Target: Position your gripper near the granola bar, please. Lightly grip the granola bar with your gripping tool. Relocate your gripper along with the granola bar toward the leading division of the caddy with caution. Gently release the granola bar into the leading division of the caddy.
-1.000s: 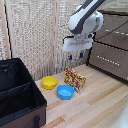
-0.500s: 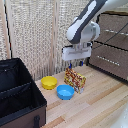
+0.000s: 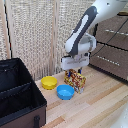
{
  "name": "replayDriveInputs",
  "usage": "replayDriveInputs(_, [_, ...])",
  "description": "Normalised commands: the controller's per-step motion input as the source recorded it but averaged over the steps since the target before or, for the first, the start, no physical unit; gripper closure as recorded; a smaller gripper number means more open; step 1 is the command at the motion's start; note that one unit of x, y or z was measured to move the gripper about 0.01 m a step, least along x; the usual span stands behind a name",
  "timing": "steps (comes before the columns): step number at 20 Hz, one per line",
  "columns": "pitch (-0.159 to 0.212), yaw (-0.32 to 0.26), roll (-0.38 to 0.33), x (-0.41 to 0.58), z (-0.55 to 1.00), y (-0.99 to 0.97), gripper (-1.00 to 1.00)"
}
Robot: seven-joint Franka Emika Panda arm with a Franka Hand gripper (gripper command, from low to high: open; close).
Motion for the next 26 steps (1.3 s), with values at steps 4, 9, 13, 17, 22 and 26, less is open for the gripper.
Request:
replayDriveInputs(4, [0.007,-0.014,-0.012,0.013,-0.03,0.03,1.00])
replayDriveInputs(9, [0.018,-0.019,-0.003,0.011,-0.01,0.02,1.00])
replayDriveInputs(13, [0.018,-0.033,-0.001,-0.017,0.00,0.04,1.00])
replayDriveInputs(17, [0.032,-0.201,0.028,-0.018,0.20,0.07,1.00])
replayDriveInputs(22, [0.093,-0.243,0.124,0.075,0.64,0.00,1.00])
replayDriveInputs(26, [0.083,-0.253,0.081,0.134,0.75,-0.05,1.00])
